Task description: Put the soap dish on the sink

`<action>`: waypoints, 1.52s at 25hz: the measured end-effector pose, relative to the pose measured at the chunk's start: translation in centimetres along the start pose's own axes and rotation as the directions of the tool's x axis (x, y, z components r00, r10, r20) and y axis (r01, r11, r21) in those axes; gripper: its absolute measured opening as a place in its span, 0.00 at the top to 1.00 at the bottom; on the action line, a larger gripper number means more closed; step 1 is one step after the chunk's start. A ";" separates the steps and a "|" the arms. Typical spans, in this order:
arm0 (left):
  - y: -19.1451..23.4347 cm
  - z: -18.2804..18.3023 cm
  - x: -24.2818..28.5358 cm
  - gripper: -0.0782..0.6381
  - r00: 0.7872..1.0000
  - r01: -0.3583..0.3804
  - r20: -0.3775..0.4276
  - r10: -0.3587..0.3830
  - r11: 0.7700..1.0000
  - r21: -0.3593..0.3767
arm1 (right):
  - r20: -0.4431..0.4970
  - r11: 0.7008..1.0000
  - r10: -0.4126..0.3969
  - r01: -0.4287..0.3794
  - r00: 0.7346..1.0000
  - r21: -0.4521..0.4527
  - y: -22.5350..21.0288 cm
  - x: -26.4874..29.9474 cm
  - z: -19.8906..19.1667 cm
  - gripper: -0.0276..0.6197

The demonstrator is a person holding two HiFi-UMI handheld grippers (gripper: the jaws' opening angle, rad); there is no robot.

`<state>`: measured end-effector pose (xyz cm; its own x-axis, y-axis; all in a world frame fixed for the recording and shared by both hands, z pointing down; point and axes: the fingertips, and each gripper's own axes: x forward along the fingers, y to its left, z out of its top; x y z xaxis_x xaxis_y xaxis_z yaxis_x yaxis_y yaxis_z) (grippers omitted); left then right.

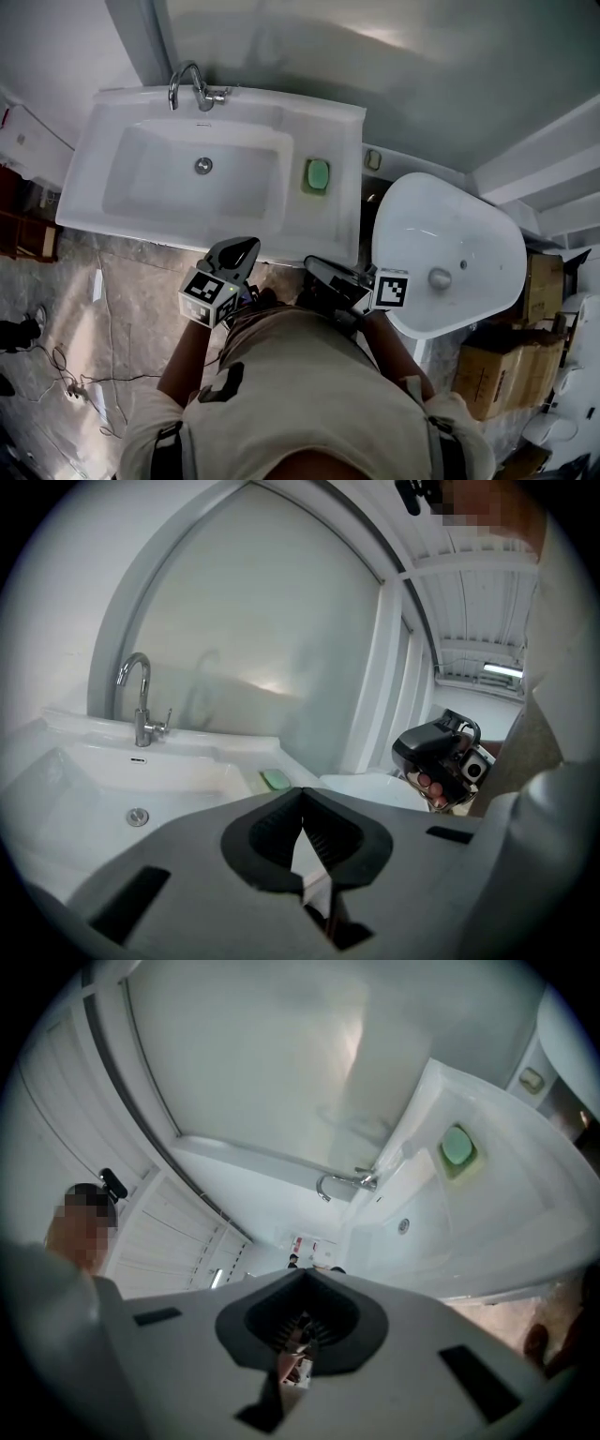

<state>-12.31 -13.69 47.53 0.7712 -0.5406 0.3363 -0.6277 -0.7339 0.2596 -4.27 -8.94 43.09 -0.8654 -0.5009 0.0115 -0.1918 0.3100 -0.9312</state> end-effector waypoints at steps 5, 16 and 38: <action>0.0 -1.4 -1.5 0.86 1.000 0.010 -0.009 -0.011 1.000 -0.020 | 0.007 0.994 -0.085 0.085 0.996 0.073 -1.3 -0.6 -2.0 0.94; -0.4 -3.9 -2.7 0.86 0.998 0.046 -0.029 -0.050 0.994 -0.103 | -0.051 0.994 -0.104 0.105 0.993 0.025 -0.2 0.1 -4.8 0.94; -4.6 -3.6 -0.9 0.86 0.995 0.080 -0.042 -0.087 0.984 -0.156 | -0.010 0.997 -0.077 0.077 0.997 -0.013 0.9 -5.0 -4.8 0.94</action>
<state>-10.56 -8.35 49.33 0.8178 -0.4566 0.3503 -0.5732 -0.7012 0.4240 -2.35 -2.28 44.00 -0.8525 -0.5155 0.0866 -0.2638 0.2811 -0.9227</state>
